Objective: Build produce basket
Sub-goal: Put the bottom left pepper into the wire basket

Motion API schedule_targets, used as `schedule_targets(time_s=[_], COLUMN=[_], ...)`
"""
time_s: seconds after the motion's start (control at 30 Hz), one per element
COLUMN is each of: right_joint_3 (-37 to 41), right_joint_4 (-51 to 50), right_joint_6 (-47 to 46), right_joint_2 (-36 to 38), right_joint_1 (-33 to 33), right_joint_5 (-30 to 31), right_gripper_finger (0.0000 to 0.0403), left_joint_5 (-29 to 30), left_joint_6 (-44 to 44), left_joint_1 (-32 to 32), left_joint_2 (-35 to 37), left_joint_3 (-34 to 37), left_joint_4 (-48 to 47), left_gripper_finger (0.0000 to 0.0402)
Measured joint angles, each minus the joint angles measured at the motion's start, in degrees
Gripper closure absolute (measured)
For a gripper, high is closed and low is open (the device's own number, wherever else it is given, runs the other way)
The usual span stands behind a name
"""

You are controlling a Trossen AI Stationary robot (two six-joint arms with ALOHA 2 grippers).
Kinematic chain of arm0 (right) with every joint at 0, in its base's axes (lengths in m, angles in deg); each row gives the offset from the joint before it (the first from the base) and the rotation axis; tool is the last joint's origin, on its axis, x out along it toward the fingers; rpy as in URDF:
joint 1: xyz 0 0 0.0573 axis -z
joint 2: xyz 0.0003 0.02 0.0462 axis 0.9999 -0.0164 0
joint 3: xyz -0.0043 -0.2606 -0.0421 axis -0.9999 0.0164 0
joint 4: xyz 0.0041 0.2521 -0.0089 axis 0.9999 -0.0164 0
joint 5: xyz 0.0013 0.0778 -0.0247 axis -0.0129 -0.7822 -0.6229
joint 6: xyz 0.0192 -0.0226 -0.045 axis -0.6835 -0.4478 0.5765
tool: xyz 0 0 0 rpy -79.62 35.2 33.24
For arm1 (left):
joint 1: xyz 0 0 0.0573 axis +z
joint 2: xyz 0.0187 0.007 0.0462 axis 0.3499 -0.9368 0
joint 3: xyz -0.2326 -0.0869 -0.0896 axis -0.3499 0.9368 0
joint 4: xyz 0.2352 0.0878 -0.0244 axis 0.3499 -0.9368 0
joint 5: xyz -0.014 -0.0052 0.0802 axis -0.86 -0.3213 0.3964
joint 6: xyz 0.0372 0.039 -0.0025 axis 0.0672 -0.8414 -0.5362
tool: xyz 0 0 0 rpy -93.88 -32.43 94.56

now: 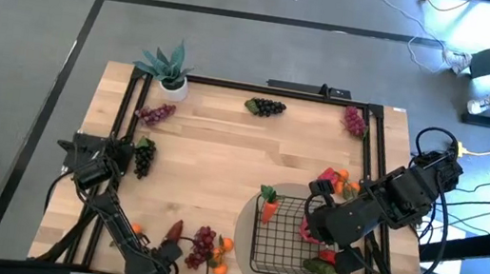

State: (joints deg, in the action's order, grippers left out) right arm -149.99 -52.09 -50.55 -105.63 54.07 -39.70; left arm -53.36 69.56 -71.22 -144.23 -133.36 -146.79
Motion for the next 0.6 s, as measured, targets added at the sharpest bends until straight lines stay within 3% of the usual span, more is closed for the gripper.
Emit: schedule_targets(time_s=[0.6], right_joint_3=[0.0], right_joint_4=[0.1], right_joint_6=[1.4], right_joint_2=[0.0], right_joint_1=[3.8], right_joint_5=[-3.0], right_gripper_finger=[0.0365], left_joint_5=[1.5], left_joint_6=[-0.1], left_joint_1=[0.0], left_joint_2=[0.0], left_joint_3=[-1.4], left_joint_4=[-1.2], left_gripper_finger=[0.0333])
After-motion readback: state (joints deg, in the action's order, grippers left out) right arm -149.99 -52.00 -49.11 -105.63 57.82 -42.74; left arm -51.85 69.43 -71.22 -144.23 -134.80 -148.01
